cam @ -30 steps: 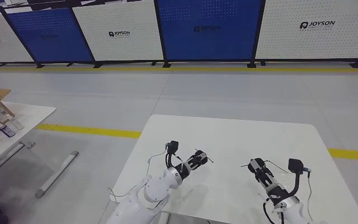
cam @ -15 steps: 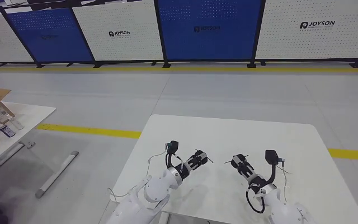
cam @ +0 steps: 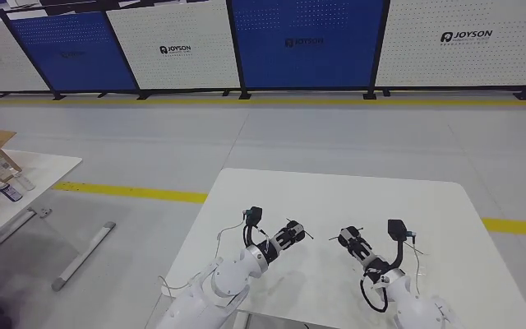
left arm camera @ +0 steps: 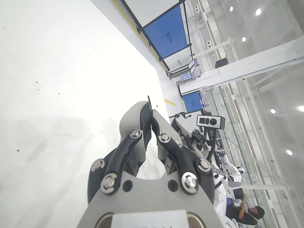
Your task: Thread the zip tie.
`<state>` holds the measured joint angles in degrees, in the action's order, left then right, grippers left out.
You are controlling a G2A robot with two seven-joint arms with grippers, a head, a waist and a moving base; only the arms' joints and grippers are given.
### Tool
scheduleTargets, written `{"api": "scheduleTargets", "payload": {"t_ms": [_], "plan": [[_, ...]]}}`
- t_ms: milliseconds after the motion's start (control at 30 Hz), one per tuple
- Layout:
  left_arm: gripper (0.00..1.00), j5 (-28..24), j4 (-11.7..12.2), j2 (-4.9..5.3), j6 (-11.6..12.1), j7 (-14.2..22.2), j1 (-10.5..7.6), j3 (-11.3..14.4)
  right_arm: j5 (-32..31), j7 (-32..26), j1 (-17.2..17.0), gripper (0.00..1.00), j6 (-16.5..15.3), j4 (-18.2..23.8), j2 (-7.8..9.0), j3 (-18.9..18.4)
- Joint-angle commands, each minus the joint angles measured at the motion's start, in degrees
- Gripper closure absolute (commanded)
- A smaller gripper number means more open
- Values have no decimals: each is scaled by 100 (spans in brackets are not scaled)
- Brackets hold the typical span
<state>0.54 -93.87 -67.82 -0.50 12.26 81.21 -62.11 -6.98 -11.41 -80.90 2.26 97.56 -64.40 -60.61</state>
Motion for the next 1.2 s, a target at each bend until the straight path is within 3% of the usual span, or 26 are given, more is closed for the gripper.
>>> {"api": "scheduleTargets", "payload": {"t_ms": [0, 233, 400, 1167], "plan": [[100, 0, 0, 0, 0, 0, 0, 0, 0, 0, 0, 100, 0, 0, 0, 0], [100, 0, 0, 0, 0, 0, 0, 0, -524, 708, -88, 100, 274, 215, -85, 222], [100, 0, 0, 0, 0, 0, 0, 0, -542, 652, 194, 100, 733, 9, -196, 479], [100, 0, 0, 0, 0, 0, 0, 0, -542, 652, 194, 100, 733, 9, -196, 479]]}}
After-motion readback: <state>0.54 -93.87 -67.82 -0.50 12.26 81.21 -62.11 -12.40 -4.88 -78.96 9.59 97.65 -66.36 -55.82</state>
